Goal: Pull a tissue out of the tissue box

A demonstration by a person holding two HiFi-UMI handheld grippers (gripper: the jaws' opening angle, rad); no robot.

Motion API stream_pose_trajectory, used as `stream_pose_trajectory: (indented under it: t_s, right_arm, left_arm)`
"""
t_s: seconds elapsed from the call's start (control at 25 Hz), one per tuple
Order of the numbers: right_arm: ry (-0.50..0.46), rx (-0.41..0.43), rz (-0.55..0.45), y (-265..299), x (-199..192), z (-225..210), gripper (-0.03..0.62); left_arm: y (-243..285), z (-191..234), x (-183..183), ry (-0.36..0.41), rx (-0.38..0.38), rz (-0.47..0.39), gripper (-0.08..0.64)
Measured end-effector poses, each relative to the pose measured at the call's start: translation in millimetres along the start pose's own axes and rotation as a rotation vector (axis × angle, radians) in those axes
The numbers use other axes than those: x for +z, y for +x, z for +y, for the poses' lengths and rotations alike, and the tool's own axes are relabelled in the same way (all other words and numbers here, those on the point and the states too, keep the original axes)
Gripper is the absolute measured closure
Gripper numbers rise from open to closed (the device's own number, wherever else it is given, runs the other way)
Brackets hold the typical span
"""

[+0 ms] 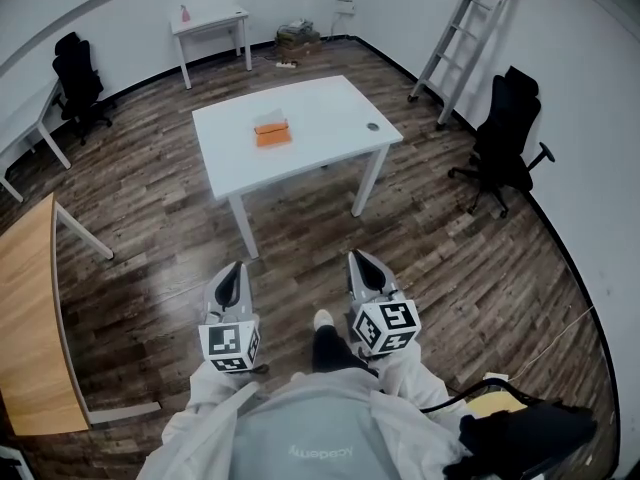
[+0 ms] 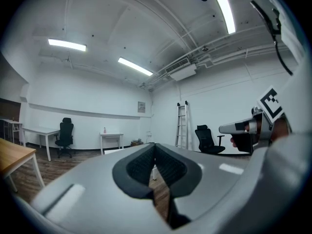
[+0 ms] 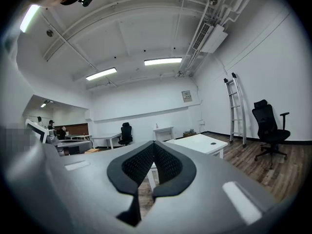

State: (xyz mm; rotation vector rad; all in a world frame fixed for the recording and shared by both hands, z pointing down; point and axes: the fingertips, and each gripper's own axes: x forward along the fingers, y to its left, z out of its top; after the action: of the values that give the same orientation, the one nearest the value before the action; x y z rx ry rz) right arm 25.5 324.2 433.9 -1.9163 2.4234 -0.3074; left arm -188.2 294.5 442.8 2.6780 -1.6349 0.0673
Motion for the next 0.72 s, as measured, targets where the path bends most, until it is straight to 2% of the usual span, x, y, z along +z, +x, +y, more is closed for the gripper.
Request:
stream_pose_trajectory:
  t_s: [0.4,0.72]
  right_arm:
    - [0.046,0.063,0.023,50,-5,-6,0.591]
    - [0.040,0.093,0.017,99,10,-28,0.591]
  left_arm:
    - [23,23,-3,0.010,0.063,0.025,0.560]
    - [71,31,2,0.020,0.082,0.033,0.560]
